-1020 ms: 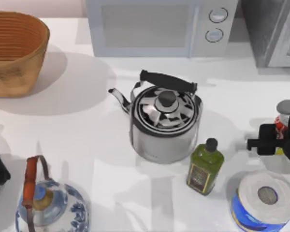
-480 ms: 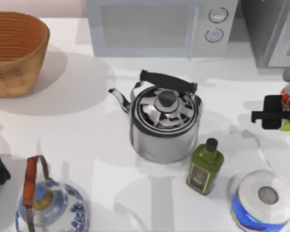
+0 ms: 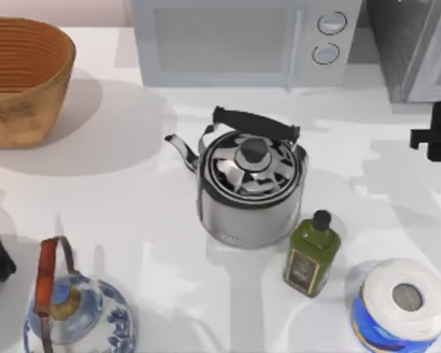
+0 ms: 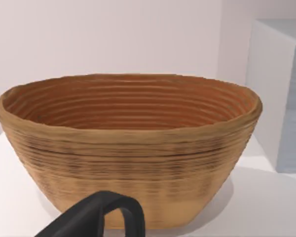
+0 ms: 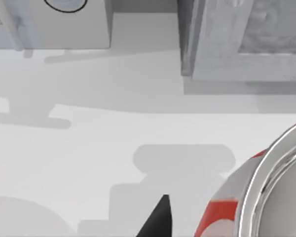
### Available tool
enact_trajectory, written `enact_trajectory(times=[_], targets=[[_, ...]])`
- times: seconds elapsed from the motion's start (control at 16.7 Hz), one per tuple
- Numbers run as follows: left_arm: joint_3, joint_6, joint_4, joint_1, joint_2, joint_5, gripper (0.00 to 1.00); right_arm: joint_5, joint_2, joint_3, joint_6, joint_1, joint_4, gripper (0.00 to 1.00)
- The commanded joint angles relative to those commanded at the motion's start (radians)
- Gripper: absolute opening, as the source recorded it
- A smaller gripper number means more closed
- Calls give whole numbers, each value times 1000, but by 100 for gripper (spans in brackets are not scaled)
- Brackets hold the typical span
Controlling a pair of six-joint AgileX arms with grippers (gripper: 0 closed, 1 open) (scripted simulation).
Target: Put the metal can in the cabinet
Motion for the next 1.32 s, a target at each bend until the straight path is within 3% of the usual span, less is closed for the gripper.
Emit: enact_trajectory(times=[0.6,1.32], targets=[[0,0,0,0,0,0,100,-25,-109,-70,-17,-25,7,0],[0,0,0,0,0,0,100,-200,-1057,-594,-143,-230,104,0]])
